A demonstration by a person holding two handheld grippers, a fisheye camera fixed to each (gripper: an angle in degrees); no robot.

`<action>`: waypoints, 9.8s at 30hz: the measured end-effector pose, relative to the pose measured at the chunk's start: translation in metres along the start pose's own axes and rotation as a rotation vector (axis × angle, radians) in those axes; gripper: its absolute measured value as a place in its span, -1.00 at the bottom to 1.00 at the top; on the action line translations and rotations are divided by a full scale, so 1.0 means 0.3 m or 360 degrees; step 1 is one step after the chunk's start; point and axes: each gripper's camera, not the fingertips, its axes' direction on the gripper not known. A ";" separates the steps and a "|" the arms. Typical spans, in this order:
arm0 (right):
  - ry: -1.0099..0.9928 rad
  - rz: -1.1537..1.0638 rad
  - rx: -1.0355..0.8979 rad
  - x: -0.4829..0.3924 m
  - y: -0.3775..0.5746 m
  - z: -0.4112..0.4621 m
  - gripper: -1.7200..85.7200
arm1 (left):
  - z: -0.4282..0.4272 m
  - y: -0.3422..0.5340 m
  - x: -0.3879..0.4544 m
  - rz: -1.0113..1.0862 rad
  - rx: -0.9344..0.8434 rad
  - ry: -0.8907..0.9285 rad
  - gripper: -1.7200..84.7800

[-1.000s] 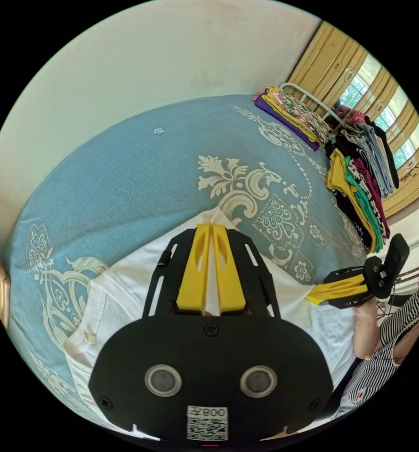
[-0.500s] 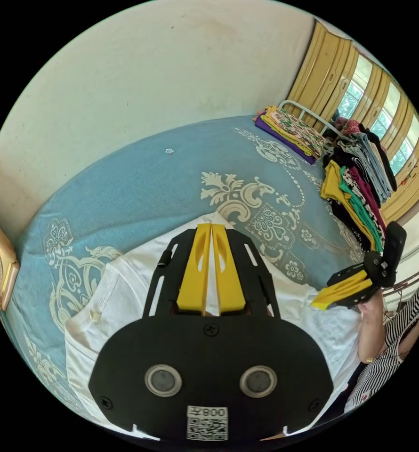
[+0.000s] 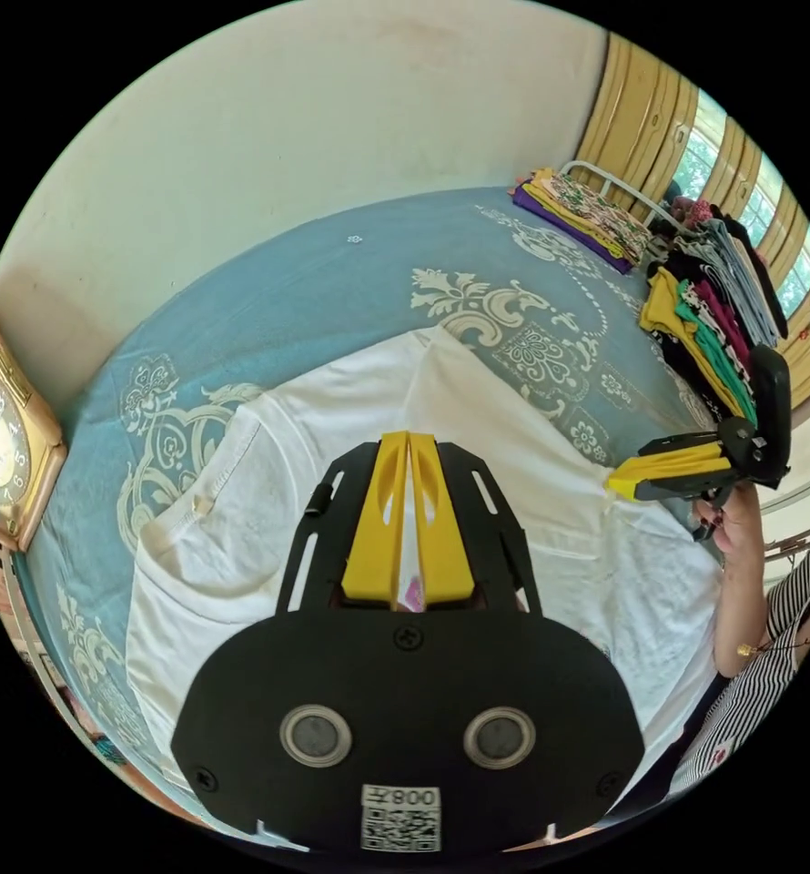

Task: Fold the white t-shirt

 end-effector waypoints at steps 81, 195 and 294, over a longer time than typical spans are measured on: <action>-0.0363 -0.0565 -0.0352 0.053 -0.152 1.000 -0.95 | -2.576 1.006 0.246 -0.2091 0.0577 0.0191 -0.77; -0.0162 -0.1147 -0.0414 -0.346 -1.290 1.884 -0.93 | -2.445 0.345 1.111 -0.1166 0.0348 0.0038 -0.92; -0.0282 0.0568 -0.0209 0.502 0.627 -0.273 -0.91 | -3.185 1.520 1.212 -0.1801 0.0180 0.0730 -0.75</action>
